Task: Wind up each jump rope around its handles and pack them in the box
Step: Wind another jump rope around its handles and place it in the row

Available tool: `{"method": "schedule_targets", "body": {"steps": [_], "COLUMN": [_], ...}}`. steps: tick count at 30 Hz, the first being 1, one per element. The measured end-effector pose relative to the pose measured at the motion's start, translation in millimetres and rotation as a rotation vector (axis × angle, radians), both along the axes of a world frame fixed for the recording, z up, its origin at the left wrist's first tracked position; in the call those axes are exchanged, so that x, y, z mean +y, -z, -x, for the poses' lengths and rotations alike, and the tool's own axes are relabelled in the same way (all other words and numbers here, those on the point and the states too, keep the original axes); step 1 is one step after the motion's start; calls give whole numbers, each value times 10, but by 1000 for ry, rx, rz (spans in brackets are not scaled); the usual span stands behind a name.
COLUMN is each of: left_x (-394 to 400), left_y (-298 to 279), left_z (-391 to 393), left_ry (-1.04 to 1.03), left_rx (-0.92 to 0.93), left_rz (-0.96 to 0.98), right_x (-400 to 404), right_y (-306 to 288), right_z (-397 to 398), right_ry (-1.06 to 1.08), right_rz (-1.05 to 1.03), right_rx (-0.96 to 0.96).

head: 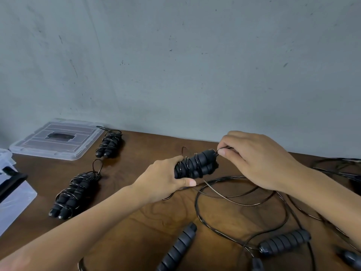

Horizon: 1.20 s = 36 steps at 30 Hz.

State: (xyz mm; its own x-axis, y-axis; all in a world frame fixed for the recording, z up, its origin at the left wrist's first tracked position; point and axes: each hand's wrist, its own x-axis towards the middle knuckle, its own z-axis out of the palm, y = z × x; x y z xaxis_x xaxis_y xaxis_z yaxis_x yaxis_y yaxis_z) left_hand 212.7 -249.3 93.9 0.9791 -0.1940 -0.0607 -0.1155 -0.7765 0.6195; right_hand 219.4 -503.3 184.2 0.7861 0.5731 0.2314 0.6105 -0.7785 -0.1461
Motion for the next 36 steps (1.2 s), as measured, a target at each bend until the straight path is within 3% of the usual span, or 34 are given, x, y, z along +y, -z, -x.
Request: {"method": "schedule_targets", "body": {"steps": [5, 8, 11, 16, 25, 32, 36], "left_x": [-8, 23, 67, 17, -6, 53, 32], "left_y": [-114, -139, -136, -96, -60, -32, -29], "left_z": [31, 46, 71, 160, 219, 228, 240], "left_ry": [123, 192, 238, 245, 77, -77, -171], "left_rx": [-69, -96, -111, 7, -13, 10, 45], "left_rz": [-122, -109, 32, 480, 884, 946, 932], "right_x": [35, 39, 24, 29, -93, -180, -178], "right_y": [13, 54, 92, 226, 450, 396, 317], "right_z": [-147, -243, -330, -386, -336, -161, -49], "right_ry": [-43, -48, -33, -51, -3, 41, 74], "right_rz": [-87, -247, -457, -630, -600, -609, -491], "right_rx": [36, 130, 249, 352, 376, 342, 241]}}
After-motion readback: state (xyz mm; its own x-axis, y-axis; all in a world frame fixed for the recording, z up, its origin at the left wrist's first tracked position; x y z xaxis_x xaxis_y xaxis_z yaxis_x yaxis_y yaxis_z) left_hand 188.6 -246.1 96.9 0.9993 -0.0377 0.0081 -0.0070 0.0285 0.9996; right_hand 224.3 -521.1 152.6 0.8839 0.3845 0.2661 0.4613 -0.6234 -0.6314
